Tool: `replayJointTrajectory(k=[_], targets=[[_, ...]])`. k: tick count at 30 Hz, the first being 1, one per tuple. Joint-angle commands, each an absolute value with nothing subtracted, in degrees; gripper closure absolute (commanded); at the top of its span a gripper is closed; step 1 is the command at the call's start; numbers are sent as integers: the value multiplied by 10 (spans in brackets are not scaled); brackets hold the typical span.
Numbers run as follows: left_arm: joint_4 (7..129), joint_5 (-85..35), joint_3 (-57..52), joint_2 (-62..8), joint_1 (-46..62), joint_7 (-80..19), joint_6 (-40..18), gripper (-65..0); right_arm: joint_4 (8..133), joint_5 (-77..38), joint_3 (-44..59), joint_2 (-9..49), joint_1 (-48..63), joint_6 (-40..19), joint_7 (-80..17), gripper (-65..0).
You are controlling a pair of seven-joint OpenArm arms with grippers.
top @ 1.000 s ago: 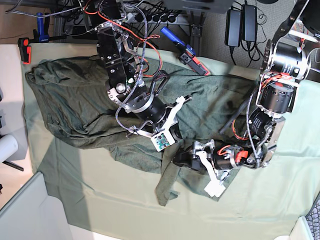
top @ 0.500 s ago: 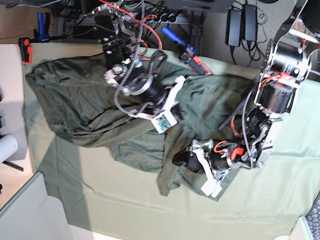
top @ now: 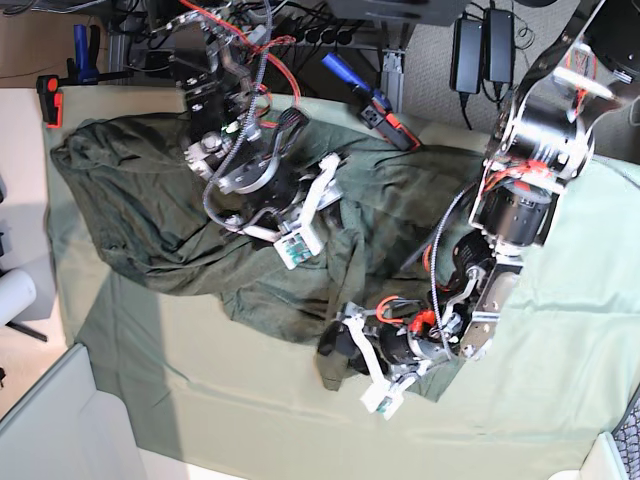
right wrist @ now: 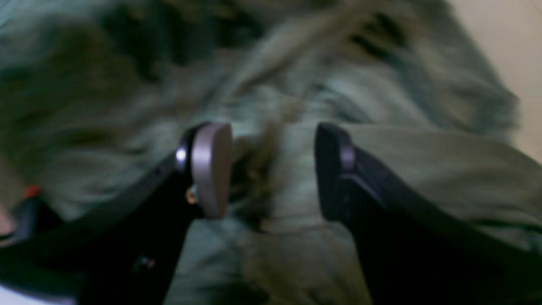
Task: Fold the T-shirt properly
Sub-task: 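Lift the gathered fabric with both grippers and pull it toward the collar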
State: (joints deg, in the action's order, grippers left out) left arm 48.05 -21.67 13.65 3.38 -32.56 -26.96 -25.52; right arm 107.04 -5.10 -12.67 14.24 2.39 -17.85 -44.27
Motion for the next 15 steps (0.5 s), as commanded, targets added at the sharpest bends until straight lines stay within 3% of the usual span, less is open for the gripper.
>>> replayJointTrajectory(k=[1, 8, 15], targets=[[470, -203, 136, 38, -350, -245, -238, -469, 1083, -51, -107, 144, 18, -171, -434, -314], [354, -139, 136, 51, -371, -159, -199, -469, 1083, -86, 8, 144, 18, -168, -434, -314], [338, -139, 136, 78, -373, -156, -199, -469, 1083, -101, 46, 144, 18, -168, -435, -314]])
